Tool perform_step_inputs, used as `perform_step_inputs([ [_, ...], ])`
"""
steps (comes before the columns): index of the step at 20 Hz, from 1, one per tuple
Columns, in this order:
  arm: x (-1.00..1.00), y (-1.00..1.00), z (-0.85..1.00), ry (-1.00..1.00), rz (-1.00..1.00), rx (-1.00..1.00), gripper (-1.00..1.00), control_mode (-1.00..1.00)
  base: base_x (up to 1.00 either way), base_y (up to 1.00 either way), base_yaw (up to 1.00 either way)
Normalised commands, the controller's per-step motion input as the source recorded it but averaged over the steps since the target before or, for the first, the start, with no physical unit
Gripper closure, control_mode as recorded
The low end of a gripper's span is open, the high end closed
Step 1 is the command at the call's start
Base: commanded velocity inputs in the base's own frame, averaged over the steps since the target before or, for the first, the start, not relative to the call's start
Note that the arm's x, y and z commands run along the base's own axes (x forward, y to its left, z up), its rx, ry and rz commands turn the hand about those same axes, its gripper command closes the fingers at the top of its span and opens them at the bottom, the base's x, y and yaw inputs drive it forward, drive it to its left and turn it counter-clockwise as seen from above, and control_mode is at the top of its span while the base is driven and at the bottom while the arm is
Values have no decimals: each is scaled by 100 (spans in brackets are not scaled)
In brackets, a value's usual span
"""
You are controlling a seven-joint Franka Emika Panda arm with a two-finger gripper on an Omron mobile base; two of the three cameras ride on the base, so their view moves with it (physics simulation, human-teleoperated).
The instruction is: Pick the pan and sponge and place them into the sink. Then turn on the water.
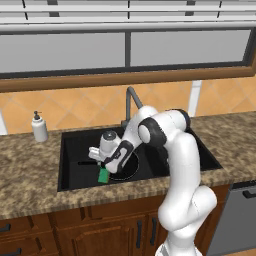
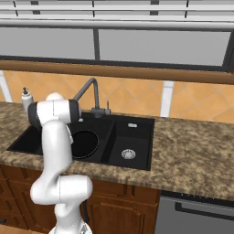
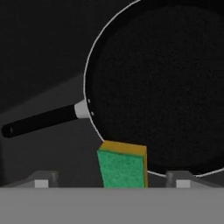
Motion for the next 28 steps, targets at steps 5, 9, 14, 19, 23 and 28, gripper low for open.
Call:
perform_step_inputs([
  [5,0,0,95,0,0,1,-100,-100,0,0,0],
  [9,-1,0,100,2,-1,3,-100,-100,0,0,0],
  [14,-17,-1,100,9,0,0,-100,-100,0,0,0],
  [19,-44,-15,98,5,0,-3,-100,-100,0,0,0],
  [23,-51,-35,95,0,0,-9,-100,-100,0,0,0],
  [28,-56,-44,100,0,0,-3,-100,-100,0,0,0],
])
